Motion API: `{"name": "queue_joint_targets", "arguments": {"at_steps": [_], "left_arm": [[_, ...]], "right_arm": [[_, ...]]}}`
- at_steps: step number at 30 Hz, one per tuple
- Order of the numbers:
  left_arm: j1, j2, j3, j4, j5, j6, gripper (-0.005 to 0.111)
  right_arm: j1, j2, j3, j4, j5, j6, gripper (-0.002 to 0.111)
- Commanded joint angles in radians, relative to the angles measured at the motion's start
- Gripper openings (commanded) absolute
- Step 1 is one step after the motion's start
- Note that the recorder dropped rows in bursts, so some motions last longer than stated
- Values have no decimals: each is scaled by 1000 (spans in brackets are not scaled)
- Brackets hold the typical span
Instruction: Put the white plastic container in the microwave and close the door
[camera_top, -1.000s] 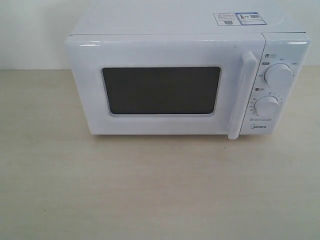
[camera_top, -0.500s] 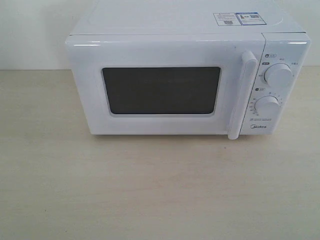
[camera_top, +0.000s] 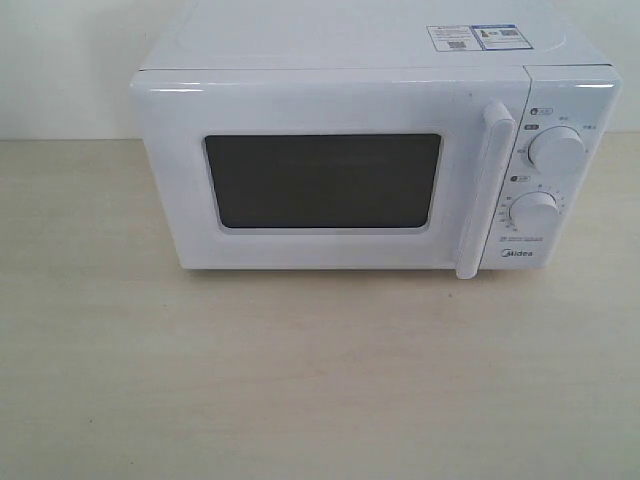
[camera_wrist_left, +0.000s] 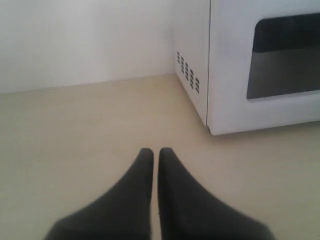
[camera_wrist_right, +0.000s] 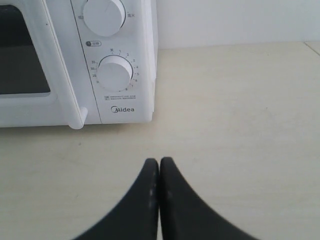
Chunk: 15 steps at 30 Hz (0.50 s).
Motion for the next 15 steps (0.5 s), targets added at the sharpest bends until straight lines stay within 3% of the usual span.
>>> {"name": "queue_joint_targets", "arguments": {"at_steps": [1, 7, 15], "left_arm": [[28, -3, 4, -2, 19, -69, 4], [54, -3, 4, -2, 19, -181, 4], [54, -3, 4, -2, 17, -179, 4]], "right_arm": [[-4, -5, 0, 4, -6, 0, 0], [-4, -5, 0, 4, -6, 0, 0], [-4, -5, 0, 4, -6, 0, 0]]}}
